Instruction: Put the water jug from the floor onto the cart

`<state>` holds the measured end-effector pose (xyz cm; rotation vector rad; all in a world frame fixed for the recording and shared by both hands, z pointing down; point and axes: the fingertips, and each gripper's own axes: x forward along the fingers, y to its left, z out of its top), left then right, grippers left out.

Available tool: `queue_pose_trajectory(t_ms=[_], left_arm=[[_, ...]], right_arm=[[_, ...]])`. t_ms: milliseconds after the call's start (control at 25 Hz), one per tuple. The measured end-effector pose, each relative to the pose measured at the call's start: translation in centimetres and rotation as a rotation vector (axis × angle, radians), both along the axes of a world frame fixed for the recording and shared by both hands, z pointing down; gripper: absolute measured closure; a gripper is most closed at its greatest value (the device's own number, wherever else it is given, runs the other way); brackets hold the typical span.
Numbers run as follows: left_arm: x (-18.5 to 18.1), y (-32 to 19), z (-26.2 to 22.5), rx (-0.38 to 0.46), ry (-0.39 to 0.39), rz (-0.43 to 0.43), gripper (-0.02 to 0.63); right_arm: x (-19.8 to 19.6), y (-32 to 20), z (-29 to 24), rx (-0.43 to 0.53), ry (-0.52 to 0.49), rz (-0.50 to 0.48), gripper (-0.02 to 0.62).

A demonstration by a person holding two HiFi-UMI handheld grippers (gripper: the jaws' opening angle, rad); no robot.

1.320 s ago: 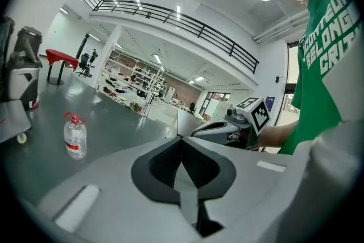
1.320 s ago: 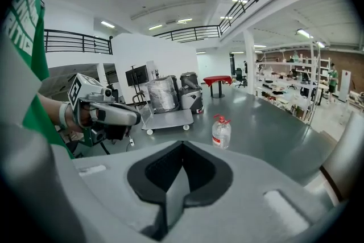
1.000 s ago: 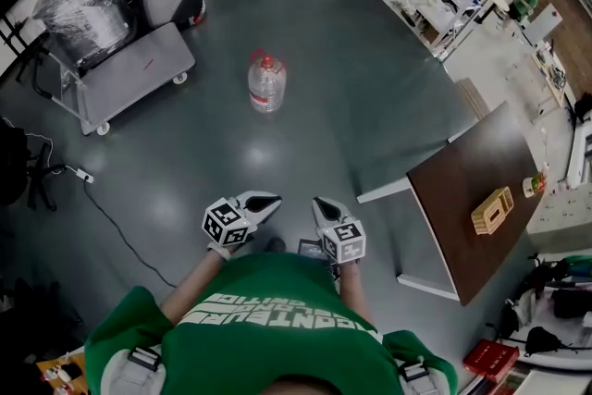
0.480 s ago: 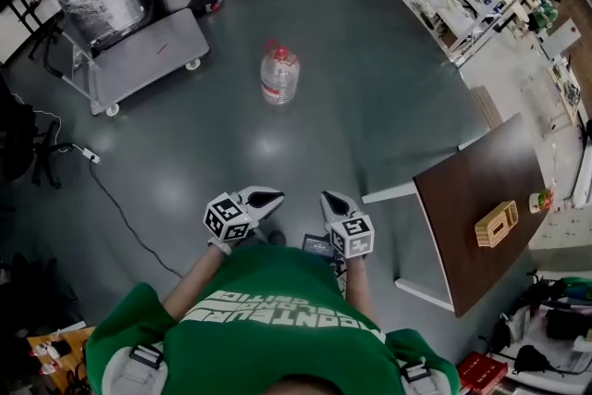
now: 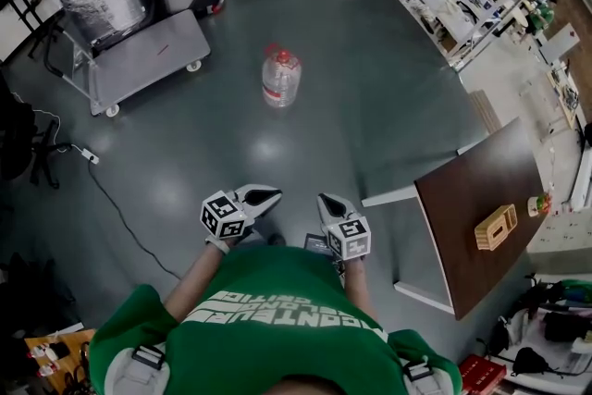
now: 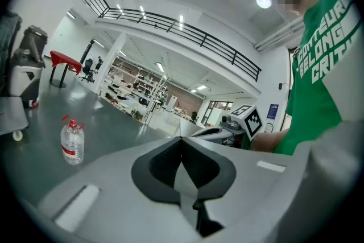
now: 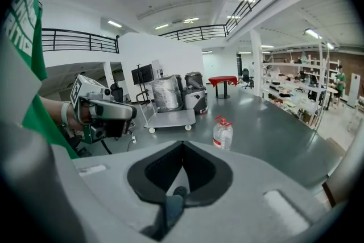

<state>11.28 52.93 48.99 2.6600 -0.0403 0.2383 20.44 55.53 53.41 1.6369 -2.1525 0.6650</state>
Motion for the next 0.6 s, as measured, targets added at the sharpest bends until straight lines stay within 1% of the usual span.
queue_pose_trajectory(t_ms=[160, 240, 360, 480, 600], left_arm=[[0.2, 0.6, -0.3, 0.023, 0.006, 0.039, 0.598], [-0.1, 0.5, -0.3, 0.032, 0.007, 0.02, 0.597], [-1.1, 0.2, 0.2, 0.011, 0.008, -0.028, 0.597], [-1.7, 0.3, 0.2, -0.001, 0.02, -0.044, 0.597], [-1.9, 0.2, 0.3, -0.006, 0.01, -0.056, 0.597]], right_arm=[[-0.5, -1.1, -0.6, 0.005, 0.027, -0.034, 0.608], [-1.0, -1.2, -0.7, 0.006, 0.029, -0.057, 0.607], [-2.0, -1.2, -0.4, 0.001, 0.038, -0.085, 0.609], [-2.5, -1.3, -0.3, 0.001, 0.045, -0.098, 0.608], [-2.7, -1.4, -0.2, 0.001, 0.035, -0.102, 0.608]])
